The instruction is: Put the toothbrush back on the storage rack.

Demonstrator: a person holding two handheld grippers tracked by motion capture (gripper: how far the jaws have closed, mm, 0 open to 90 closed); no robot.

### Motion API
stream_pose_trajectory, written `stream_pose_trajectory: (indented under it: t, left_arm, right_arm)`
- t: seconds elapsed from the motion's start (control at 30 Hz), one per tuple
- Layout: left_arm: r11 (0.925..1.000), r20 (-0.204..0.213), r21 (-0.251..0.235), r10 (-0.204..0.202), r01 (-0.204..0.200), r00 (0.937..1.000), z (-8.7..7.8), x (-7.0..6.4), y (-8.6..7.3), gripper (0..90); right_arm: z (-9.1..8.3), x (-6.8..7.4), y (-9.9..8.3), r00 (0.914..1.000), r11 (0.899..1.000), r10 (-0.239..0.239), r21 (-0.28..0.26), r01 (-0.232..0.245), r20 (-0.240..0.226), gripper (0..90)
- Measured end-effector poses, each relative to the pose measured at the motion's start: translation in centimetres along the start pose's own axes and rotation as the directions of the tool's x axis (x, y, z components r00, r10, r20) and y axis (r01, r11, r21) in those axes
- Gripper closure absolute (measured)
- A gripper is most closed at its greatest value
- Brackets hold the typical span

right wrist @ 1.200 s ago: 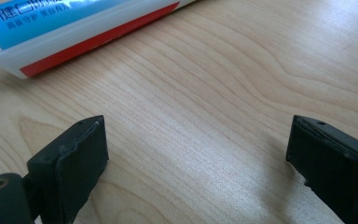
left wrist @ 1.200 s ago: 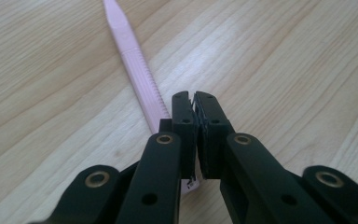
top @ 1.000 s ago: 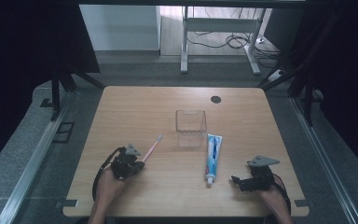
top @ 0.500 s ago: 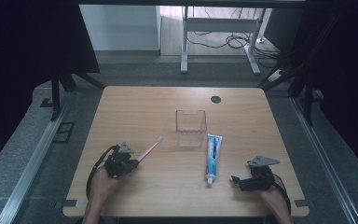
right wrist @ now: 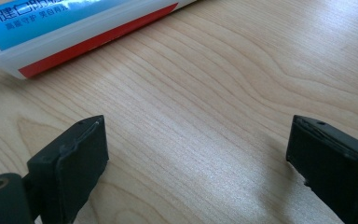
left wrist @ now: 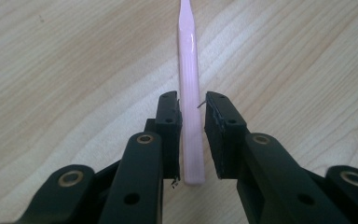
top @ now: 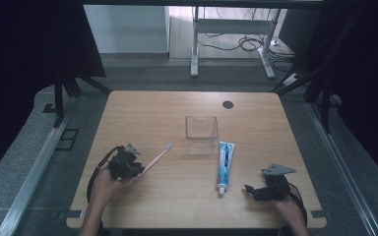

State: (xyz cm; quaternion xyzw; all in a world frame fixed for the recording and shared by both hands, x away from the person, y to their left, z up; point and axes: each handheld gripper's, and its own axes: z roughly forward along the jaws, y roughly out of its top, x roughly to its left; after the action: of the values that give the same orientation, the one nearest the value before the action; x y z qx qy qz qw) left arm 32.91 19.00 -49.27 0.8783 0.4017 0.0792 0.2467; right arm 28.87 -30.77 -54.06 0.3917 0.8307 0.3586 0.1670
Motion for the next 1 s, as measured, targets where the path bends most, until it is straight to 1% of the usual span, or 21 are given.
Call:
stream_pose_trajectory:
  t: [0.03,0.2,0.33,0.5,0.6,0.73,0.77,0.87,1.0]
  left_arm:
    - [0.9999,0.004,0.010,0.003,-0.004,1.0000,0.0,0.1,0.2,73.9]
    - [0.9984,-0.007,0.056,0.008,-0.008,0.9999,0.4,0.2,1.3,70.8]
    - [0.9958,0.001,0.090,0.011,-0.011,0.9999,0.9,0.4,2.0,68.4]
    - [0.9916,0.009,0.127,0.021,-0.022,0.9997,1.6,0.2,3.2,67.3]
    - [0.9877,0.016,0.151,0.039,-0.041,0.9991,2.0,0.0,4.0,67.8]
    - [0.9819,0.020,0.182,0.048,-0.050,0.9987,2.5,-0.3,5.0,70.0]
    - [0.9790,0.021,0.197,0.050,-0.053,0.9985,2.7,-0.3,5.3,70.4]
    - [0.9723,0.016,0.228,0.049,-0.051,0.9987,3.3,-0.3,5.9,71.4]
    - [0.9660,0.024,0.256,0.034,-0.040,0.9991,3.9,-0.1,6.3,72.0]
  right_arm:
    - [0.0,0.0,0.0,1.0000,1.000,0.000,-0.002,0.000,0.000,4.8]
    - [-0.1,0.0,0.0,1.0000,1.000,0.001,-0.008,-0.001,-0.003,3.4]
    - [0.0,0.0,0.0,1.0000,1.000,0.004,-0.006,-0.004,-0.005,2.0]
    - [0.0,0.0,0.0,1.0000,1.000,0.004,0.001,-0.004,-0.007,1.5]
    - [0.0,0.0,0.0,1.0000,1.000,0.004,0.005,-0.004,-0.005,1.5]
    - [0.0,0.0,0.0,1.0000,1.000,0.003,0.008,-0.003,-0.005,1.5]
    - [0.0,0.0,0.0,1.0000,1.000,0.003,0.008,-0.003,-0.006,1.5]
    - [0.1,0.0,0.0,1.0000,1.000,0.001,0.011,-0.001,-0.006,1.5]
    - [0.1,0.0,0.0,1.0000,1.000,-0.001,0.015,0.001,-0.009,1.5]
